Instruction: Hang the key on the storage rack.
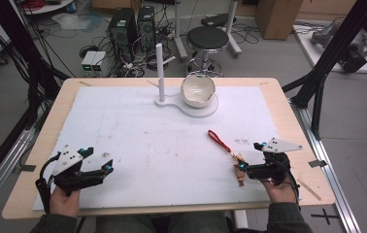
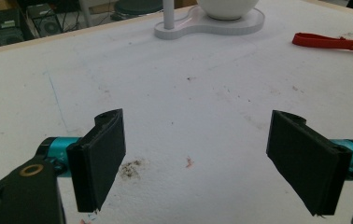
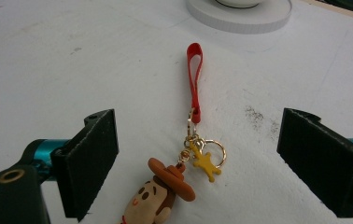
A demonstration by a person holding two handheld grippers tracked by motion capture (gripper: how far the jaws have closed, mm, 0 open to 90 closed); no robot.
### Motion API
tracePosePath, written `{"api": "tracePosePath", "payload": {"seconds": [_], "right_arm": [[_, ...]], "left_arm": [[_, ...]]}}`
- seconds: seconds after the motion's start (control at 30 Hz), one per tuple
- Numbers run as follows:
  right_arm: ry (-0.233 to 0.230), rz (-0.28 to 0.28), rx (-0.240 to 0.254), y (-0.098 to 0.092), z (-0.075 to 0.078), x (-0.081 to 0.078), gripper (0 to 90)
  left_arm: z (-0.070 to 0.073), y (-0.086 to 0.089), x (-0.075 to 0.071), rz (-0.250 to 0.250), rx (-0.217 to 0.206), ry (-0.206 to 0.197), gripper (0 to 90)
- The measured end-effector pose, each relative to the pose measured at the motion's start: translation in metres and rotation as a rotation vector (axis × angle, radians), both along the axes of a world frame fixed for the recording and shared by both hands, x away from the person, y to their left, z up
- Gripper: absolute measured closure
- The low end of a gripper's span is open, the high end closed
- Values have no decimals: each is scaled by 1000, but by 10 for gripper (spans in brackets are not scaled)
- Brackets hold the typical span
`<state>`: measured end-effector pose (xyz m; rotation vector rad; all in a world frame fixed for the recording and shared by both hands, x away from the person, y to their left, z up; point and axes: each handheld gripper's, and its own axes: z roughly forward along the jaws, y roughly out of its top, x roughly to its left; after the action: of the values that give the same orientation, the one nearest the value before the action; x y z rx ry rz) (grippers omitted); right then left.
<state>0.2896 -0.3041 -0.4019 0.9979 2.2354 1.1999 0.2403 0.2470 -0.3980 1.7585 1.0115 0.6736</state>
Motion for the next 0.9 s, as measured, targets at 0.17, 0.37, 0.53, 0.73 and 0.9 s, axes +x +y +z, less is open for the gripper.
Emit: {"api": "tracePosePath", "payload": {"seconds": [0.17, 0.37, 0.53, 0.73, 0.9], "right_arm": [[-2, 1, -5, -1, 0, -1, 117], [1, -6, 4, 0, 1, -2, 117], [4, 4, -5, 3, 1, 2, 117], [6, 0, -10, 6, 7, 4, 118], [12, 10, -39, 10, 14, 10, 143]], "left_arm": [[0, -1, 2, -7, 1, -2, 201], [0, -2, 1, -8, 3, -1, 202], [0, -2, 2, -13, 9, -2, 202], [0, -3, 2, -10, 9, -1, 201], [0, -3, 2, -15, 12, 0, 202]]}}
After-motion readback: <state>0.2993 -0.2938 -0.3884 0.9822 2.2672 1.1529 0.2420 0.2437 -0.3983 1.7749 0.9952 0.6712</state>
